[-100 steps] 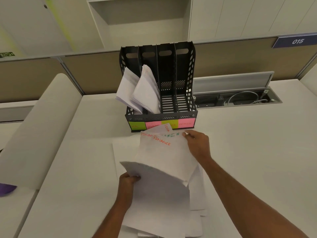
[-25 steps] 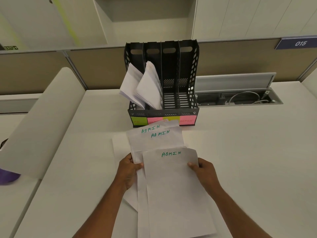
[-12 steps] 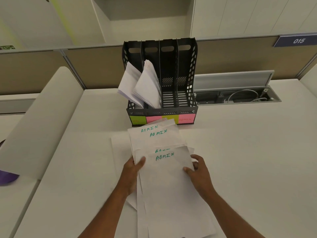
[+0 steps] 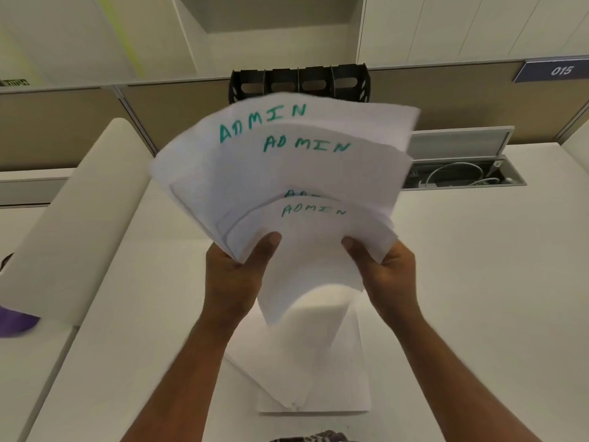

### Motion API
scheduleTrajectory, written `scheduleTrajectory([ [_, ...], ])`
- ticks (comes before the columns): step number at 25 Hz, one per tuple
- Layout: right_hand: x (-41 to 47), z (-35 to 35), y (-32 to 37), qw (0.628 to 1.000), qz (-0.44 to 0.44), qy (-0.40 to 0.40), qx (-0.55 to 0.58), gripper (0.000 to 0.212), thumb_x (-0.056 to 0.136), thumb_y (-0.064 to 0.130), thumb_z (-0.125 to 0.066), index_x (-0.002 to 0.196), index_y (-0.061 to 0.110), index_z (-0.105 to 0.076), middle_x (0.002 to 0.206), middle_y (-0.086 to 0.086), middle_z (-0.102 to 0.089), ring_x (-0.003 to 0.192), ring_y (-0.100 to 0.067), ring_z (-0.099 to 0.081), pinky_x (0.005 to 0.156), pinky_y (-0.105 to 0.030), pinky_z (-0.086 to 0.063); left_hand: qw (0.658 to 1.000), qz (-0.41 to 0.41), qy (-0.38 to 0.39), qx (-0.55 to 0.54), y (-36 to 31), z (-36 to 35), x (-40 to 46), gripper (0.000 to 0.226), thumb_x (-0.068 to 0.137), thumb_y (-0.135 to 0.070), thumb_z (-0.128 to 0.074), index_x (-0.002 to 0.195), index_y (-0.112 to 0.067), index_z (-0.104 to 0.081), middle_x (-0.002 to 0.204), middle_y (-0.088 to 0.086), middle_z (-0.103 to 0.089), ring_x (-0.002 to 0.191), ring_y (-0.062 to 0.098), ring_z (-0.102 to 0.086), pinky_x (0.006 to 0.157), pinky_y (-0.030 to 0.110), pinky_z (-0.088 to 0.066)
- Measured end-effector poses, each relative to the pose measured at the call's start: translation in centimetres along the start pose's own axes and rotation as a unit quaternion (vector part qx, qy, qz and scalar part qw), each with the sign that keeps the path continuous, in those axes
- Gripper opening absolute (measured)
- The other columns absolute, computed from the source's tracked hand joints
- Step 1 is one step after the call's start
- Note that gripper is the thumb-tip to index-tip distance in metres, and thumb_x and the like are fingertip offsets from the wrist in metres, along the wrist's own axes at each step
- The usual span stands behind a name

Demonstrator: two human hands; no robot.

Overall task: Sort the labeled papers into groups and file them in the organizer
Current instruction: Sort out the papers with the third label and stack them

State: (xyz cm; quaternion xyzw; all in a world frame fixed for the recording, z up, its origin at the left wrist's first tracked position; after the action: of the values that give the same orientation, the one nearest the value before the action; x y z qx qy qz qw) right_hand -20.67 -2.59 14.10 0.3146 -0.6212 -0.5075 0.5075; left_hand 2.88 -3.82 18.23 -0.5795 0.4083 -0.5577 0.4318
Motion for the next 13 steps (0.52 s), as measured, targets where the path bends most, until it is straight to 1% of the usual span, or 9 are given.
scheduleTrajectory([
  [1, 0.4, 0.2, 0.7, 1.0, 0.011, -0.009, 0.008, 0.006, 0.087, 0.035, -0.073, 0.092, 0.038, -0.073, 0.087, 0.014, -0.075, 0.076, -0.006, -0.07, 0.066, -0.025, -0.058, 1.0, -0.024, 0.0, 0.011, -0.9, -0.2, 0.2, 0.03, 0.083, -0.043, -0.077, 0.112, -0.039, -0.07, 0.108, -0.013, -0.076, 0.1, 0.009, -0.073, 0.076, 0.022, -0.06],
  [3, 0.8, 0.3, 0.3, 1.0, -0.002, -0.007, 0.019, 0.013, 0.086, 0.034, -0.074, 0.098, 0.039, -0.073, 0.092, 0.012, -0.076, 0.082, -0.011, -0.071, 0.07, -0.027, -0.059, 1.0, -0.019, -0.002, 0.017, -0.1, -0.6, 0.1, 0.033, 0.082, -0.038, -0.079, 0.113, -0.04, -0.069, 0.109, -0.014, -0.075, 0.103, 0.009, -0.072, 0.08, 0.021, -0.059],
  [5, 0.5, 0.3, -2.1, 0.998, -0.062, 0.013, 0.018, 0.015, 0.084, 0.029, -0.076, 0.096, 0.039, -0.073, 0.093, 0.014, -0.076, 0.084, -0.008, -0.072, 0.069, -0.021, -0.057, 0.998, 0.055, -0.013, 0.041, 3.7, -0.8, -0.7, 0.034, 0.079, -0.03, -0.082, 0.111, -0.032, -0.07, 0.102, -0.011, -0.077, 0.102, 0.012, -0.072, 0.081, 0.021, -0.058],
  [6, 0.1, 0.3, -3.7, 0.994, -0.106, 0.031, 0.0, 0.015, 0.084, 0.026, -0.077, 0.093, 0.037, -0.073, 0.09, 0.016, -0.076, 0.083, -0.005, -0.072, 0.066, -0.017, -0.055, 0.992, 0.11, -0.015, 0.061, 6.0, -0.9, -1.3, 0.035, 0.079, -0.027, -0.082, 0.111, -0.028, -0.069, 0.102, -0.008, -0.077, 0.103, 0.016, -0.072, 0.083, 0.026, -0.059],
  [8, -0.8, 0.0, -7.1, 0.976, -0.183, 0.079, -0.083, 0.012, 0.084, 0.024, -0.079, 0.084, 0.033, -0.072, 0.078, 0.018, -0.075, 0.078, -0.001, -0.071, 0.061, -0.014, -0.051, 0.972, 0.202, -0.014, 0.118, 10.3, -0.9, -2.4, 0.035, 0.082, -0.023, -0.081, 0.113, -0.022, -0.066, 0.104, -0.001, -0.074, 0.106, 0.027, -0.071, 0.085, 0.036, -0.059],
  [9, -1.1, 0.1, -8.2, 0.969, -0.198, 0.09, -0.116, 0.015, 0.084, 0.023, -0.079, 0.076, 0.032, -0.071, 0.071, 0.02, -0.072, 0.07, 0.004, -0.069, 0.059, -0.013, -0.049, 0.964, 0.218, -0.015, 0.15, 11.8, -0.7, -2.5, 0.036, 0.082, -0.024, -0.08, 0.115, -0.022, -0.065, 0.103, -0.001, -0.072, 0.106, 0.029, -0.07, 0.085, 0.037, -0.058],
  [11, -0.5, 1.3, -9.4, 0.971, -0.178, 0.05, -0.152, 0.031, 0.086, 0.018, -0.078, 0.061, 0.031, -0.065, 0.056, 0.024, -0.067, 0.054, 0.016, -0.057, 0.053, -0.009, -0.043, 0.959, 0.204, -0.008, 0.195, 13.3, -0.7, -2.2, 0.048, 0.083, -0.029, -0.078, 0.126, -0.021, -0.058, 0.111, -0.003, -0.07, 0.113, 0.026, -0.066, 0.088, 0.033, -0.054],
  [12, 0.1, 2.6, -9.7, 0.972, -0.177, 0.001, -0.154, 0.032, 0.086, 0.017, -0.077, 0.059, 0.027, -0.064, 0.054, 0.024, -0.066, 0.053, 0.017, -0.054, 0.052, -0.009, -0.042, 0.959, 0.19, 0.003, 0.209, 13.9, -1.0, -2.2, 0.06, 0.083, -0.03, -0.078, 0.135, -0.022, -0.051, 0.125, 0.0, -0.067, 0.121, 0.024, -0.061, 0.096, 0.033, -0.05],
  [13, 0.6, 4.5, -10.0, 0.968, -0.192, -0.058, -0.151, 0.026, 0.086, 0.018, -0.077, 0.062, 0.022, -0.067, 0.057, 0.019, -0.069, 0.057, 0.011, -0.058, 0.054, -0.014, -0.045, 0.954, 0.182, 0.024, 0.236, 14.6, -1.4, -2.4, 0.075, 0.082, -0.033, -0.079, 0.145, -0.021, -0.041, 0.142, 0.005, -0.057, 0.133, 0.023, -0.052, 0.107, 0.036, -0.044],
])
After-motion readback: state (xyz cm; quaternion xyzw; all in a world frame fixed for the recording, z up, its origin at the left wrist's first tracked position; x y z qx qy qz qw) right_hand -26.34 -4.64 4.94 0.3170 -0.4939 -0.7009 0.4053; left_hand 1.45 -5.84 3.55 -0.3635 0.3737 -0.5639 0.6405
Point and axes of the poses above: each hand's wrist, its own x-axis towards the middle knuckle, its own z-axis out of the back of the hand, y = z × x, the point moved 5 cm from there along x, towards the middle knuckle
